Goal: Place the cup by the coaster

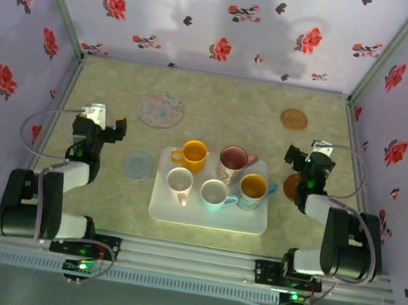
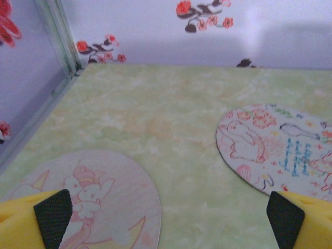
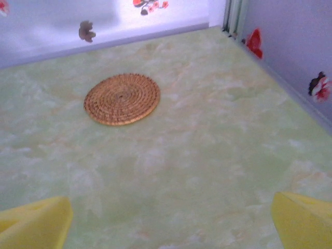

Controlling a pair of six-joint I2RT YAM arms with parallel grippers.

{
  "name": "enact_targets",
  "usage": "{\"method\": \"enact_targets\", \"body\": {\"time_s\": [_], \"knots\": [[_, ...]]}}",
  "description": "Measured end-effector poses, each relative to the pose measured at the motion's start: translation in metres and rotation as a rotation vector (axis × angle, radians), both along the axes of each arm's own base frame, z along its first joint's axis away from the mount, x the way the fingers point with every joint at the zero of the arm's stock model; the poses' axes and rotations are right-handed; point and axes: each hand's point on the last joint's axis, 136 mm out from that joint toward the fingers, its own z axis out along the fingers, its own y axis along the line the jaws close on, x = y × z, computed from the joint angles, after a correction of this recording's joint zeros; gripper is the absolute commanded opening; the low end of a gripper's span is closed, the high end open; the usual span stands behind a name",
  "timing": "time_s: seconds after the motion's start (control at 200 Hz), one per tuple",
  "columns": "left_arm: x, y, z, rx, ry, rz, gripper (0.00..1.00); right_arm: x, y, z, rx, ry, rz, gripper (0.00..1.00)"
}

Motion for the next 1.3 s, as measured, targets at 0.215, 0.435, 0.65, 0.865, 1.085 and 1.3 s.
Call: {"method": "enact_targets", "body": {"time_s": [0.215,0.435,0.65,0.865,1.085,1.3], "knots": [[-0.001,0.0,0.033,0.008,-0.024,-0.004,0.99,-0.004,-0.006,0.047,-0.002,-0.043,-0.037,0.99],[0.002,-0.002,0.096,0.01,-0.092,-0.014,1.0,-0.001,-0.003,0.1,0.039,-0.067,-0.034,0.99],[0.009,-0.004,0.157,-0.04,-0.051,-0.017,0.99,-0.002,0.014,0.125,0.114,-0.02,0.04,0.99],[0.022,-0.018,0.176,-0.13,0.071,-0.065,0.97,-0.003,0.037,0.148,0.215,0.021,0.138,0.99],[0.041,-0.066,0.149,-0.199,0.285,-0.192,0.98,0.007,0.067,0.157,0.301,0.093,0.259,0.99],[0.053,-0.123,0.123,-0.225,0.436,-0.319,0.99,0.009,0.097,0.149,0.353,0.184,0.349,0.99]]}}
